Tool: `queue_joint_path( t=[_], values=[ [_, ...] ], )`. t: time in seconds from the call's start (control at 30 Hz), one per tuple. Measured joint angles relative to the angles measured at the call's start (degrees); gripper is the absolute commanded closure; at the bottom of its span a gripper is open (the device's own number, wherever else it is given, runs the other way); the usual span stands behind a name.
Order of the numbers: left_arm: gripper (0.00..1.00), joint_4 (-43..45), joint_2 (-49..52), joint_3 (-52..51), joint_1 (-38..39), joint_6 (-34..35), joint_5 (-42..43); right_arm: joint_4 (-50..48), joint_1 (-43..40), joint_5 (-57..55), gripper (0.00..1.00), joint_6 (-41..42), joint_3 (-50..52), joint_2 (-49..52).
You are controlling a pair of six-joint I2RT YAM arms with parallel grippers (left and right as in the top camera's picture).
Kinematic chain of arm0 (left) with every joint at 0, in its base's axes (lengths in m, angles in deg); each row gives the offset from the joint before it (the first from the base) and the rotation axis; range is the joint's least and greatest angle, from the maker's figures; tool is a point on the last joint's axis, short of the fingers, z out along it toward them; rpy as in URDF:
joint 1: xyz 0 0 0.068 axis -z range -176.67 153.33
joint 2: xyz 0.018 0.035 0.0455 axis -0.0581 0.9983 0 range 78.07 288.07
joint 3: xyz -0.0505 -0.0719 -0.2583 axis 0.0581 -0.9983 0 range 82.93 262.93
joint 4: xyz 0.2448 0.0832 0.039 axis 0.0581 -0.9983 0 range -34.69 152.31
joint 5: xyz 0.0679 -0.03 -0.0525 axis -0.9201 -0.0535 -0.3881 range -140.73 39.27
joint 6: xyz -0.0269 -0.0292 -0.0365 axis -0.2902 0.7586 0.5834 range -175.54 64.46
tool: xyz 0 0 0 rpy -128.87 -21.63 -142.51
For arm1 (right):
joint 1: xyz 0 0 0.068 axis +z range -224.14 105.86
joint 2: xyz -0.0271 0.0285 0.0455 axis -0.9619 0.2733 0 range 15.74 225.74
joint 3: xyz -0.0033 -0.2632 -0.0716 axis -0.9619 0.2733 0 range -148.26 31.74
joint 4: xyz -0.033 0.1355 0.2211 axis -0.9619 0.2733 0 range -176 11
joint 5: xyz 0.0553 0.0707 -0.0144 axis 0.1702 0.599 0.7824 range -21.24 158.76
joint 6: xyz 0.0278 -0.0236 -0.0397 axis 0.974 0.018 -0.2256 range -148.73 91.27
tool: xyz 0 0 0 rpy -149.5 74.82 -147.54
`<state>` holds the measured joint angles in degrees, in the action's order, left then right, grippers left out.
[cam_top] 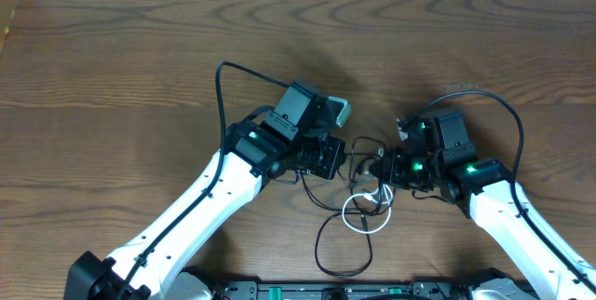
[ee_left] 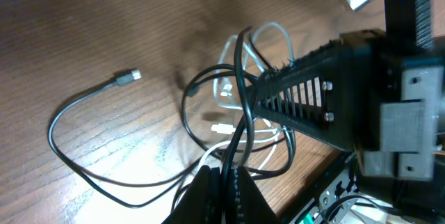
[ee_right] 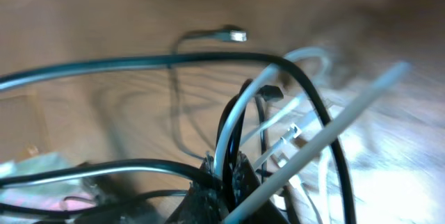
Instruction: Untangle cables
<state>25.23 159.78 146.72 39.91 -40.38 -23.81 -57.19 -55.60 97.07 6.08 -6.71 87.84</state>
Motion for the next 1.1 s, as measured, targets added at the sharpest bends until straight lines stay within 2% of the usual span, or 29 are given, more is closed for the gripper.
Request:
queue_joint_path(
  t=[0.2,0.23,0.27,0.53,0.67,0.73,0.83,1.1],
  values=[
    [0.92,0.1,-1.9,0.0,-4.6,0.0,-0.2,3.0,-0.1,-7.4,0.99,0.0,0.0,0.0],
    [0.87,0.4,-2.4,0.0,-5.6,0.0,-0.2,2.7,-0.1,-7.5,0.99,-0.2,0.0,0.0],
    [0.83,1.0,-3.1,0.0,-6.7,0.1,-0.2,2.1,-0.2,-7.3,0.99,-0.7,0.0,0.0],
    [0.83,1.5,-4.1,0.0,-8.5,2.1,0.4,-5.8,-0.1,2.4,0.99,-5.8,0.0,0.0],
    [0.58,1.5,-4.1,0.0,-6.7,2.6,1.9,-7.8,-0.1,5.9,0.99,-7.0,0.0,0.0],
    [0.53,1.6,-4.1,0.0,-5.6,3.0,3.1,-8.2,-0.1,6.8,0.99,-7.3,0.0,0.0],
    [0.5,2.2,-4.1,0.0,-4.1,3.0,4.9,-8.2,-0.1,7.3,0.99,-7.4,0.0,0.0],
    [0.5,2.6,-3.2,0.0,-1.5,3.0,5.0,-9.2,-0.1,10.0,0.99,-7.5,0.0,0.0]
  ],
)
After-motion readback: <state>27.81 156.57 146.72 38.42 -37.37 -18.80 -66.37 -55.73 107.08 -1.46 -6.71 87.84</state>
